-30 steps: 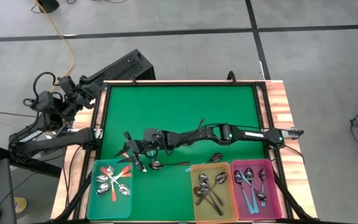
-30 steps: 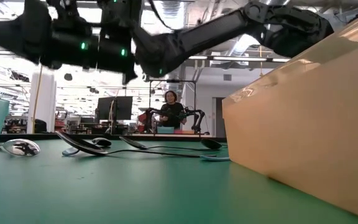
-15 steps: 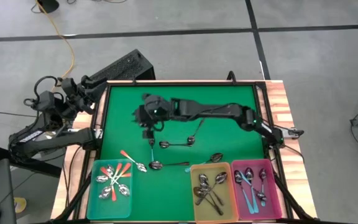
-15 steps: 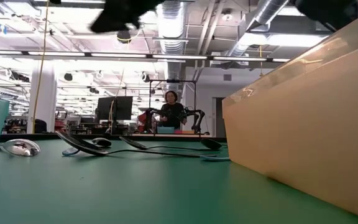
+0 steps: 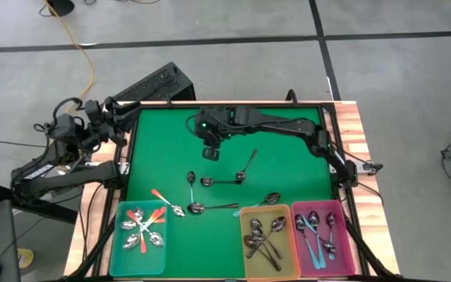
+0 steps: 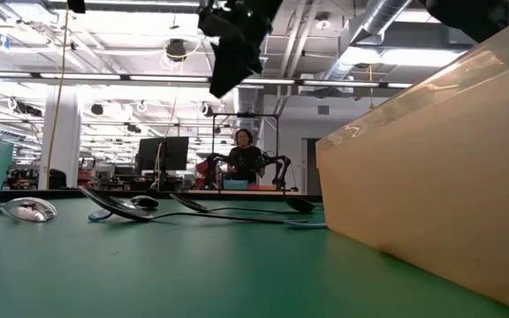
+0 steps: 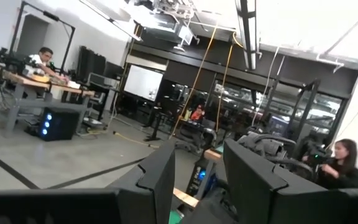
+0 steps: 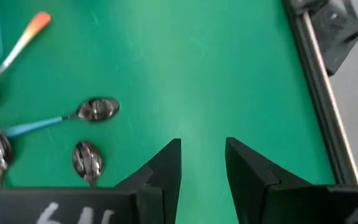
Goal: Sort silverware by color (type)
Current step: Put the black spoon into the orange bin
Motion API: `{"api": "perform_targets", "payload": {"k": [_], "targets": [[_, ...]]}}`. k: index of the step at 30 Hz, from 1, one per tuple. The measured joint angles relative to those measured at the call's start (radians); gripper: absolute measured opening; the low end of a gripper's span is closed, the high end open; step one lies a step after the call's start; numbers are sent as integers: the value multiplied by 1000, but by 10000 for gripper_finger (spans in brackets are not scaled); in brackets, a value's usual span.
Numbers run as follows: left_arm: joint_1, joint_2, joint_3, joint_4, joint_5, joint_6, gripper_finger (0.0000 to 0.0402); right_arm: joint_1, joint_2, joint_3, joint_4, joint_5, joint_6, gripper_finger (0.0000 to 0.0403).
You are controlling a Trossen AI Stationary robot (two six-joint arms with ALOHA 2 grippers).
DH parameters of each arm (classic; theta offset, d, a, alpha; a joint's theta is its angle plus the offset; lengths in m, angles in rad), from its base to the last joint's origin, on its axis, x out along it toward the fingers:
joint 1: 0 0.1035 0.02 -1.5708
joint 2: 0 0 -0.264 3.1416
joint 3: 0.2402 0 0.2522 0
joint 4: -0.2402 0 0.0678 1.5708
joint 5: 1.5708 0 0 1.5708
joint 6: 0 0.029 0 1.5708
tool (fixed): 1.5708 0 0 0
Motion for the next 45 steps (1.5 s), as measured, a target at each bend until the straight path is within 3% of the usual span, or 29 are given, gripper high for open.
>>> {"api": "perform_targets", "payload": {"k": [11,16,27,32,40,45], "targets": [[0,0,0,-2,4,25,121,16,2,0,-77,-4,28,132],[0,0,0,-2,56,47,121,23,-16,1,-173,-7,36,132],[0,0,0,-2,55,94,121,62,-113,-2,-423,3,93,132],[0,0,0,-3,82,89,121,114,-210,0,-470,81,170,132],[-1,7,1,-54,154,68,121,258,-294,1,-445,351,293,132],[-1,6,1,-54,163,41,121,307,-276,-46,-360,367,217,132]]}}
